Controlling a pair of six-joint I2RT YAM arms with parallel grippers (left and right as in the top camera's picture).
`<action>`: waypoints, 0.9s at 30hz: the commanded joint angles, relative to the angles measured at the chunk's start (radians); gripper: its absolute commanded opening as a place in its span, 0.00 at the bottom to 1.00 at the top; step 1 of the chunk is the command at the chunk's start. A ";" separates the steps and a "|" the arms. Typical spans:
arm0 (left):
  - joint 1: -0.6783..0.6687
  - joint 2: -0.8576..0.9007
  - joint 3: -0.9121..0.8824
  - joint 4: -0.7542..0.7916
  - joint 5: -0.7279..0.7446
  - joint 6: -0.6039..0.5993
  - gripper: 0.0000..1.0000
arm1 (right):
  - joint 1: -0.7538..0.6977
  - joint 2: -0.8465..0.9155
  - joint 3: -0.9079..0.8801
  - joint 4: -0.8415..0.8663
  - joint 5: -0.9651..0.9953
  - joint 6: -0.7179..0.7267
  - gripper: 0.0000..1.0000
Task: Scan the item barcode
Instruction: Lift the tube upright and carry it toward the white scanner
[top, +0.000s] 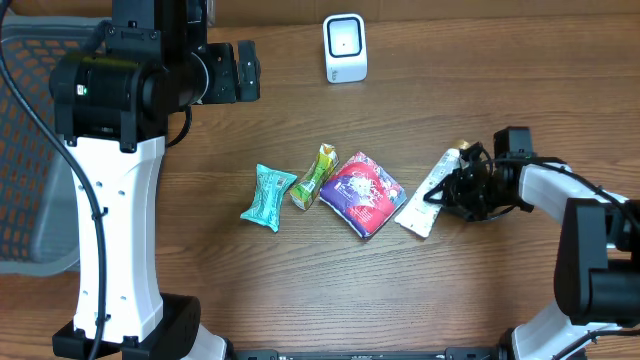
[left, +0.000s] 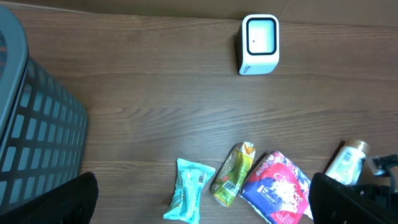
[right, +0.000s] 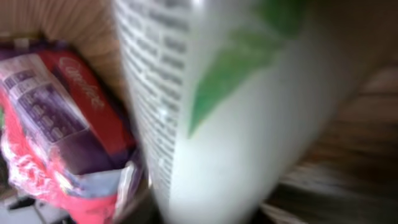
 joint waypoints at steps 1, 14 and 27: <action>0.000 0.007 -0.005 0.001 0.004 -0.006 1.00 | 0.010 0.031 -0.030 -0.004 0.070 0.019 0.14; 0.000 0.007 -0.005 0.001 0.004 -0.006 1.00 | -0.014 -0.085 0.313 -0.586 -0.049 -0.390 0.04; 0.000 0.007 -0.005 0.001 0.004 -0.006 1.00 | 0.121 -0.208 0.763 -0.769 -0.142 -0.426 0.04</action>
